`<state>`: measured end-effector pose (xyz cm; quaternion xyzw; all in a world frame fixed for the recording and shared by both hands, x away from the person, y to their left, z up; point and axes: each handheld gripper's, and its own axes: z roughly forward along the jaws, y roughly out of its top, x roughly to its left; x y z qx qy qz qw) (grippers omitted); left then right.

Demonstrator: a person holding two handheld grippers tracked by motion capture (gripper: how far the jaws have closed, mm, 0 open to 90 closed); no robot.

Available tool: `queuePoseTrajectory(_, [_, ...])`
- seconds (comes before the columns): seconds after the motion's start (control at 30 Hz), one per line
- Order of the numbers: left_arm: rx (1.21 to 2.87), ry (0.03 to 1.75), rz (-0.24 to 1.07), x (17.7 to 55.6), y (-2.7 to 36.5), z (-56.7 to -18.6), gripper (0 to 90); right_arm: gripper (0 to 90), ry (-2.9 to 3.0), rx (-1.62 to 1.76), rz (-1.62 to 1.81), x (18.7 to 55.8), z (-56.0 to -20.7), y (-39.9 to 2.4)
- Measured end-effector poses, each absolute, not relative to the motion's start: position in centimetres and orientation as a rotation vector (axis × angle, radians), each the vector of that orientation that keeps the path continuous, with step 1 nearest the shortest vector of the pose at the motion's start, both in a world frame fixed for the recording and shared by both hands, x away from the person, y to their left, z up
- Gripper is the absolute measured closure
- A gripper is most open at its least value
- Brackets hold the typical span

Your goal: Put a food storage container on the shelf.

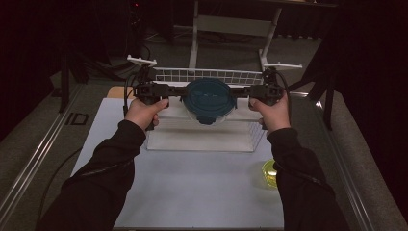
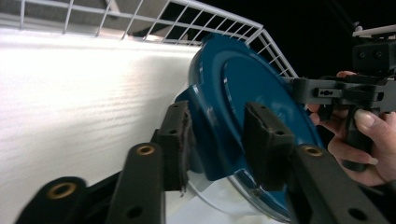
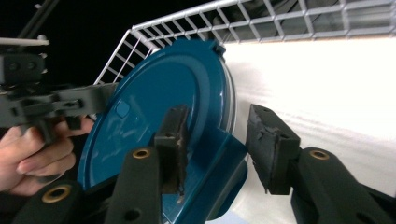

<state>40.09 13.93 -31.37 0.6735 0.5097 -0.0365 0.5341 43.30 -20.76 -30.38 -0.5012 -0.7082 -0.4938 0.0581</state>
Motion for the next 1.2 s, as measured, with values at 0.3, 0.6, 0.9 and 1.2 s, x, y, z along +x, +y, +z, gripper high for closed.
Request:
queuePoseTrajectory(0.3, [1.604,1.125,-0.026,37.7,14.6,-30.6,53.0,55.1,-2.245,-1.484,-1.597,40.9,-28.1,-21.1])
queuePoseTrajectory(0.6, [1.648,0.997,0.045,33.7,14.8,-30.7,48.3,55.3,-2.309,-1.304,-1.615,36.7,-28.4,-20.2])
queuePoseTrajectory(0.9, [1.635,0.901,0.078,30.3,15.1,-32.4,45.3,59.2,-2.321,-1.174,-1.605,33.8,-30.1,-18.5])
queuePoseTrajectory(1.2, [1.613,0.76,0.064,27.8,14.9,-35.2,28.4,81.4,-2.353,-1.099,-1.579,32.2,-31.7,-16.8])
